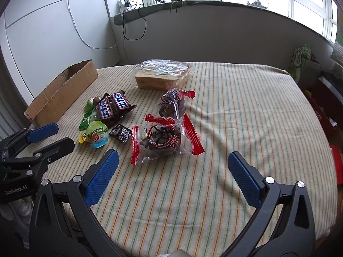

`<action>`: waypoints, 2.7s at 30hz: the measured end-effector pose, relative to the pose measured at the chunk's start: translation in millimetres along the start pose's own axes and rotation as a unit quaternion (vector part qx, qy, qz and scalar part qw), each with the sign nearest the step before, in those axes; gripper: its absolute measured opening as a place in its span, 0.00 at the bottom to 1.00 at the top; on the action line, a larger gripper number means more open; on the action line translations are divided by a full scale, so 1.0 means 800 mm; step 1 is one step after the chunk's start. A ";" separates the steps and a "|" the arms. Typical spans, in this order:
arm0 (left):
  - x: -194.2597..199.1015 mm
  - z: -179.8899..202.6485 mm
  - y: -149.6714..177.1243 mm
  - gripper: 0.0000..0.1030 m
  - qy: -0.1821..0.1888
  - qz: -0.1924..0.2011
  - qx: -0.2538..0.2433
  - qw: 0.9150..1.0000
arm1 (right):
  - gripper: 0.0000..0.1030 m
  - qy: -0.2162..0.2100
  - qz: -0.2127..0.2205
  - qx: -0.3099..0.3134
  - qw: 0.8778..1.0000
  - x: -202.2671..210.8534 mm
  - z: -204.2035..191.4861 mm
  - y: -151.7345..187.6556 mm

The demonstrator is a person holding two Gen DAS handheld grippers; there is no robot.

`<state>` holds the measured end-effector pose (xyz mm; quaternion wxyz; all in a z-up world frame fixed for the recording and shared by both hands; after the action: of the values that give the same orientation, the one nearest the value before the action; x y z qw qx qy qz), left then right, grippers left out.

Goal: Organize snacks
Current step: 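Grasp the green-blue jelly cup with left tool while right tool grasps red-trimmed candy bag, then carry the jelly cup and candy bag over the cardboard box with both tools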

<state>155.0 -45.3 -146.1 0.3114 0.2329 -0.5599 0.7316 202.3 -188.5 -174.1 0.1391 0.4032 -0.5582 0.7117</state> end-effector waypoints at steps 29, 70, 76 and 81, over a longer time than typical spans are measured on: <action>-0.067 0.023 0.011 0.47 0.015 -0.057 -0.084 0.995 | 0.81 -0.061 -0.059 -0.025 0.996 -0.073 -0.010 -0.020; -0.025 0.008 -0.011 0.37 0.041 -0.014 -0.028 0.999 | 0.45 -0.049 -0.006 -0.022 0.999 0.006 0.000 -0.022; -0.004 -0.002 -0.026 0.37 0.038 0.009 -0.020 0.999 | 0.45 -0.057 0.012 -0.001 0.998 0.019 -0.022 -0.050; 0.013 -0.026 -0.042 0.37 0.029 0.030 -0.005 0.999 | 0.45 -0.071 0.025 0.016 0.997 0.020 -0.049 -0.078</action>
<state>171.9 -17.1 -121.5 0.3062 0.1933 -0.5612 0.7442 216.5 -135.8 -121.8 0.0751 0.4410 -0.5651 0.6932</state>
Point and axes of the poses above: each gripper's, at about its wrist camera, not at the fingertips, and x roughly against the way its jaws point, z to its right, y to its underside, the point moved 10 cm from there along -x, roughly the way its jaws point, and after that the axes turned 14 degrees about x, right-handed, at the moved point
